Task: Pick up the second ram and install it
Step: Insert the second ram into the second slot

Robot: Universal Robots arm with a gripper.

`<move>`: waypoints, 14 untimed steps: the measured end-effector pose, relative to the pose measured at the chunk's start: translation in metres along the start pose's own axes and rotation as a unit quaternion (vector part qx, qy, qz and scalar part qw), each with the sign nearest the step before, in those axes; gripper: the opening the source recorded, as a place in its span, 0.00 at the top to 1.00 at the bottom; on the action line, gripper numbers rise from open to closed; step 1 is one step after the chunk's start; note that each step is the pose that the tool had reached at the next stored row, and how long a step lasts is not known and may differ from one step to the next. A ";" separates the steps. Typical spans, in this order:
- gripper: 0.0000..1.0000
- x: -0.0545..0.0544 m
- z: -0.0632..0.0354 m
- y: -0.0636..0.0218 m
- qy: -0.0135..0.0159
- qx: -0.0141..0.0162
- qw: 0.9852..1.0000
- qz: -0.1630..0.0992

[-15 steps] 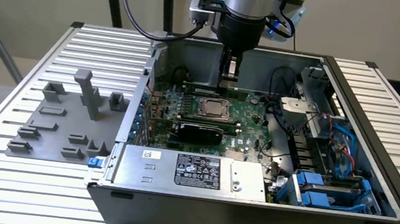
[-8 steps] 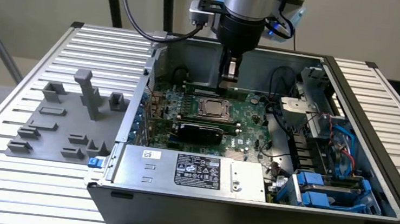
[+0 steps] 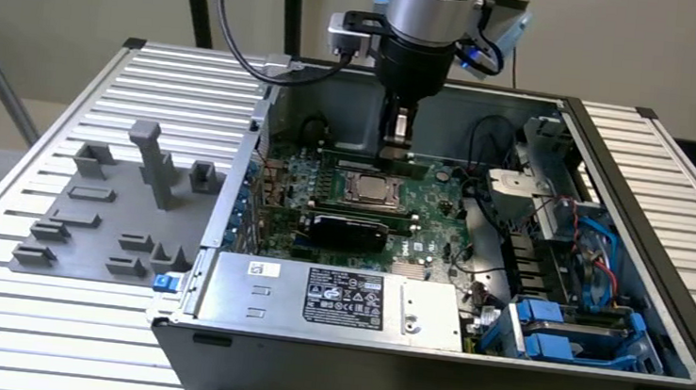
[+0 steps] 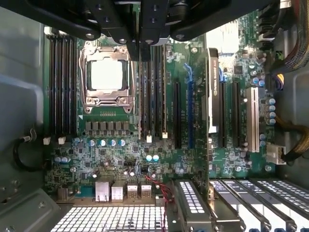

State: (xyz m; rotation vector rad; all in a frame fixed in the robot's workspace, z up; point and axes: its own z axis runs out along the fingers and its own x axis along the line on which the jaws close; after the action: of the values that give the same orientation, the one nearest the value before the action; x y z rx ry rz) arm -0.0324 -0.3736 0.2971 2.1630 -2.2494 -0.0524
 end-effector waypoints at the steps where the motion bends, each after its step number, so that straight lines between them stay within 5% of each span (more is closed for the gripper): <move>1: 1.00 0.000 0.0014 0.0004 0.001 0.001 1.000 -0.001; 8: 1.00 0.000 0.0106 0.0039 0.003 0.005 1.000 -0.010; 14: 1.00 0.000 0.0216 0.0048 0.003 0.005 1.000 -0.011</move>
State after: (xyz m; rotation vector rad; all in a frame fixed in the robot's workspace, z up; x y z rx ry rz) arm -0.0380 -0.3733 0.2757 2.1894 -2.2284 -0.0353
